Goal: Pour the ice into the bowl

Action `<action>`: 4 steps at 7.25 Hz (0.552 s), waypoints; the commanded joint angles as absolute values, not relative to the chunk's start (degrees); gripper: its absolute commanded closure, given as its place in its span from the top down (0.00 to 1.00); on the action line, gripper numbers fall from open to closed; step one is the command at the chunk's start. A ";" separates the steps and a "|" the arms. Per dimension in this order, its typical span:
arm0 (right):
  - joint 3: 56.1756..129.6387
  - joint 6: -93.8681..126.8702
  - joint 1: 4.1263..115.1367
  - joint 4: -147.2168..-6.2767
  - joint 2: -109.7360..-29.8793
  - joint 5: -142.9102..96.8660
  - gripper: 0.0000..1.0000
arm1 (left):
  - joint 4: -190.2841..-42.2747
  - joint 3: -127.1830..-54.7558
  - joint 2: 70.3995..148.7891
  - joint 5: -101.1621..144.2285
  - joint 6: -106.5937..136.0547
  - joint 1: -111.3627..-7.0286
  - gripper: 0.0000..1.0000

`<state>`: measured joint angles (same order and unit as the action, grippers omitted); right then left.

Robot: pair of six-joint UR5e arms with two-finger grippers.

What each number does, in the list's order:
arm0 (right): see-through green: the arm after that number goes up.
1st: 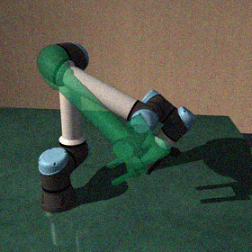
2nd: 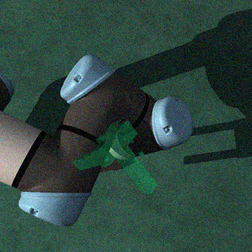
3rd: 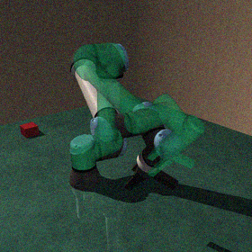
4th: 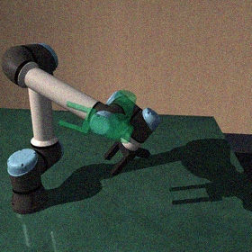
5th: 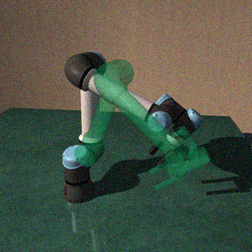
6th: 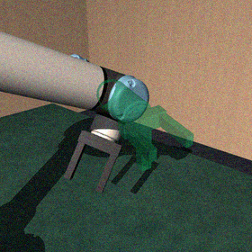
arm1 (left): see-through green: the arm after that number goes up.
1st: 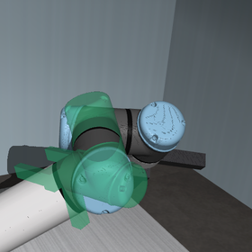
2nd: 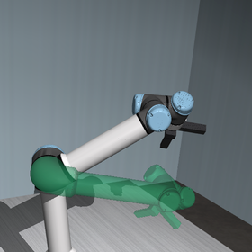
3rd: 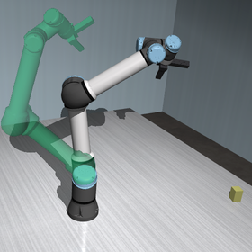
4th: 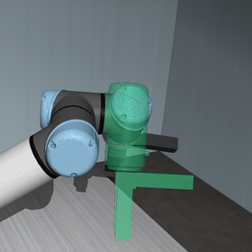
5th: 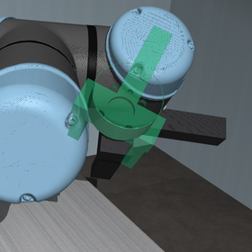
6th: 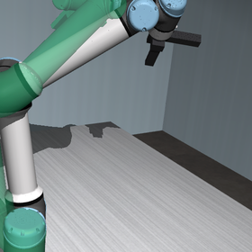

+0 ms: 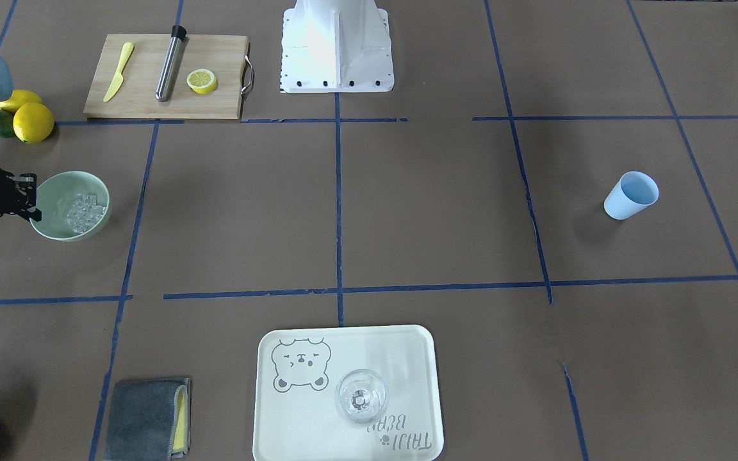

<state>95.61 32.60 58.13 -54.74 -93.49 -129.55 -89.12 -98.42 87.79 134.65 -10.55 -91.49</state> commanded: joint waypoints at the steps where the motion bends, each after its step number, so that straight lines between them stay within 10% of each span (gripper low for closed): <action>1: 92.38 32.78 58.10 -50.01 -93.43 -129.38 0.00 | -89.12 -98.44 87.80 134.65 -10.55 -91.49 1.00; 2: 92.46 32.78 58.62 -50.01 -92.99 -129.55 0.25 | -89.12 -98.44 87.80 134.65 -10.55 -91.49 1.00; 3: 92.63 32.78 58.97 -49.84 -92.64 -129.38 0.99 | -89.12 -98.44 87.80 134.65 -10.55 -91.49 1.00; 4: 93.16 32.61 61.58 -50.44 -92.46 -129.98 1.00 | -89.12 -98.44 87.80 134.65 -10.55 -91.49 1.00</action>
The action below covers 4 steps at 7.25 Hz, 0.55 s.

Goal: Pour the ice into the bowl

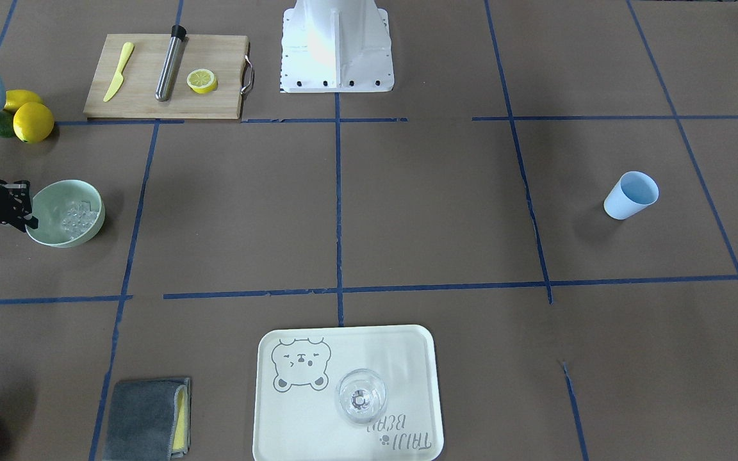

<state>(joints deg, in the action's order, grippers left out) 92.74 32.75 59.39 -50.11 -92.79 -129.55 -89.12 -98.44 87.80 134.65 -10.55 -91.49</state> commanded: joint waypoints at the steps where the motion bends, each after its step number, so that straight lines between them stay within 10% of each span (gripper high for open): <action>1: 93.16 31.22 65.70 -51.15 -92.81 -130.16 1.00 | -89.12 -98.35 87.98 134.47 -10.55 -91.49 1.00; 4: 93.78 9.93 78.88 -65.33 -92.99 -133.76 1.00 | -89.12 -98.26 87.98 134.56 -10.63 -91.49 1.00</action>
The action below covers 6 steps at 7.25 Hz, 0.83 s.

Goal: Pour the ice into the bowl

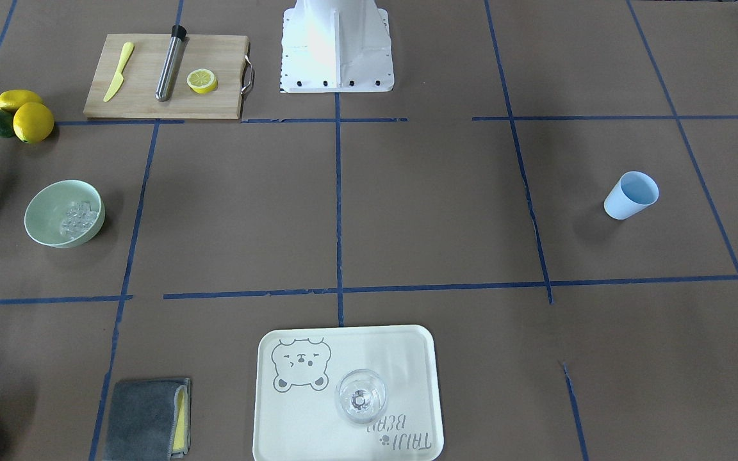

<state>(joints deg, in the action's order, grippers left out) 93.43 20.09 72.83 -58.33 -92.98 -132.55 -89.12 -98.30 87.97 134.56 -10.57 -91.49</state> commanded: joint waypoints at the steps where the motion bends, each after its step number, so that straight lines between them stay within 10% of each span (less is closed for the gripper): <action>1: 94.04 2.19 83.54 -72.26 -92.81 -133.86 1.00 | -89.21 -98.00 87.89 134.56 -10.72 -91.49 1.00; 6: 96.32 -5.63 92.02 -95.83 -90.98 -131.05 1.00 | -89.38 -98.17 87.72 134.74 -10.81 -91.49 1.00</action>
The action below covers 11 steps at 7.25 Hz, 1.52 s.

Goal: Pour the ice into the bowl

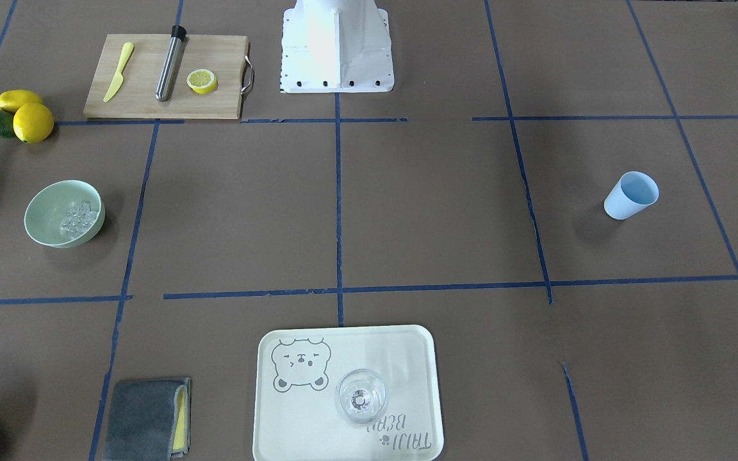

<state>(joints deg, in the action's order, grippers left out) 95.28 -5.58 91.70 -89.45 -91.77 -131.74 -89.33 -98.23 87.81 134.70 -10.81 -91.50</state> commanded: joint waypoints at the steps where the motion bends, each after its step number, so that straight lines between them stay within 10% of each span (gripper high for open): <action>1: 98.33 -5.54 92.02 -97.02 -92.01 -132.09 1.00 | -89.38 -98.26 87.54 134.74 -10.90 -91.49 1.00; 11: 99.67 -6.59 91.58 -96.77 -95.61 -132.10 1.00 | -89.12 -98.17 85.43 134.74 -11.07 -91.58 1.00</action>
